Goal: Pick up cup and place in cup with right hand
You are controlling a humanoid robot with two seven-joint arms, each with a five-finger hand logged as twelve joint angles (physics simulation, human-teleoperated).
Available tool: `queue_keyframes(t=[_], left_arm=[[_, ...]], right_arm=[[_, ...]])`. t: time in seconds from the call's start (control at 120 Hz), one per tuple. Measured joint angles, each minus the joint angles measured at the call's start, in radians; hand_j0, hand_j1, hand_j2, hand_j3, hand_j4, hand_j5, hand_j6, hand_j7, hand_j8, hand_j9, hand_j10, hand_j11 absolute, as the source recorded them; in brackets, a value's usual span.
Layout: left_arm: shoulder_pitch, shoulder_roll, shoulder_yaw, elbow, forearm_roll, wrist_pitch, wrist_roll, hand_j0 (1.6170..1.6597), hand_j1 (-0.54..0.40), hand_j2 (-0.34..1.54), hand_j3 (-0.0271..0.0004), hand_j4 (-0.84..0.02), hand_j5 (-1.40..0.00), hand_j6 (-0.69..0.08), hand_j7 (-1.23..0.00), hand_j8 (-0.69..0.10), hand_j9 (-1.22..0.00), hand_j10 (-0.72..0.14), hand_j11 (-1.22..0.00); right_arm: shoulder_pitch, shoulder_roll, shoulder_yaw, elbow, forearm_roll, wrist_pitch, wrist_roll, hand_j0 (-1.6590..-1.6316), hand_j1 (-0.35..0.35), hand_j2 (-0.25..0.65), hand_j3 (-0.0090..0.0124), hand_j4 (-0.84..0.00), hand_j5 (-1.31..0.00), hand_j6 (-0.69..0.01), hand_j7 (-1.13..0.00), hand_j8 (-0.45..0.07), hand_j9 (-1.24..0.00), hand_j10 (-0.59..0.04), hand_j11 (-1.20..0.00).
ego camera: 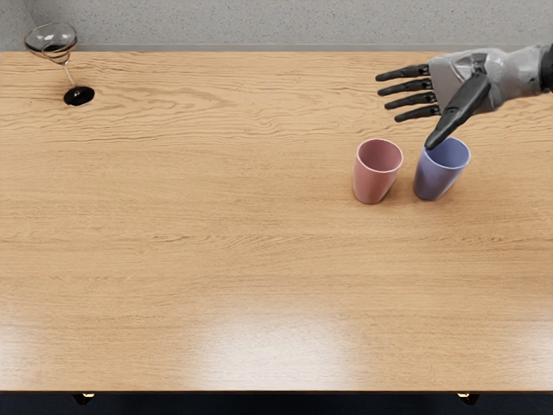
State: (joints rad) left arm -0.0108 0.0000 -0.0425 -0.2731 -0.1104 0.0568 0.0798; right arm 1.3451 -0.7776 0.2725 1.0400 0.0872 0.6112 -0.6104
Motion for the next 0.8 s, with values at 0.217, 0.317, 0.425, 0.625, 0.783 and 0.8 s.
queue_keyframes(t=[0.217,0.317,0.425,0.625,0.783,0.8], left_arm=[[0.0,0.0,0.0,0.0,0.0,0.0,0.0,1.658,0.344,0.0,-0.0001,-0.004,-0.01,-0.004,-0.01,-0.004,-0.01,-0.004,-0.01],[0.0,0.0,0.0,0.0,0.0,0.0,0.0,1.658,0.344,0.0,-0.0001,-0.004,-0.01,-0.004,-0.01,-0.004,-0.01,-0.004,-0.01],[0.0,0.0,0.0,0.0,0.0,0.0,0.0,1.658,0.344,0.0,0.0,-0.004,-0.01,-0.004,-0.01,-0.004,-0.01,-0.004,-0.01],[0.0,0.0,0.0,0.0,0.0,0.0,0.0,1.6581,0.344,0.0,0.0,-0.004,0.0,-0.004,0.0,-0.004,0.0,-0.004,0.0],[-0.001,0.0,0.0,0.0,0.0,0.0,0.0,1.6581,0.344,0.0,0.0,-0.004,0.0,-0.004,0.0,-0.004,0.0,-0.004,0.0],[0.0,0.0,0.0,0.0,0.0,0.0,0.0,1.6581,0.344,0.0,0.0,-0.004,0.0,-0.004,0.0,-0.004,0.0,-0.004,0.0]], right_arm=[[0.072,0.047,-0.035,-0.004,-0.176,-0.02,0.0,-1.658,-0.328,-0.004,0.0,-0.018,-0.02,-0.018,-0.02,-0.017,-0.02,-0.017,-0.02],[0.213,0.12,-0.256,-0.007,-0.277,-0.207,0.0,-1.658,-0.326,-0.004,0.0,-0.02,-0.02,-0.02,-0.02,-0.02,-0.02,-0.019,-0.02],[0.344,0.211,-0.495,0.045,-0.319,-0.391,0.0,-1.658,-0.325,-0.004,0.0,-0.021,-0.03,-0.022,-0.03,-0.021,-0.03,-0.021,-0.03],[0.451,0.291,-0.636,0.15,-0.346,-0.494,0.0,-1.6581,-0.326,-0.004,0.0,-0.021,-0.03,-0.022,-0.03,-0.022,-0.03,-0.021,-0.03],[0.489,0.301,-0.697,0.229,-0.365,-0.511,0.0,-1.6581,-0.327,-0.004,0.0,-0.021,-0.02,-0.022,-0.02,-0.021,-0.02,-0.02,-0.02],[0.49,0.302,-0.703,0.234,-0.368,-0.513,0.0,-1.6581,-0.327,-0.004,0.0,-0.021,-0.02,-0.022,-0.02,-0.021,-0.02,-0.02,-0.02]])
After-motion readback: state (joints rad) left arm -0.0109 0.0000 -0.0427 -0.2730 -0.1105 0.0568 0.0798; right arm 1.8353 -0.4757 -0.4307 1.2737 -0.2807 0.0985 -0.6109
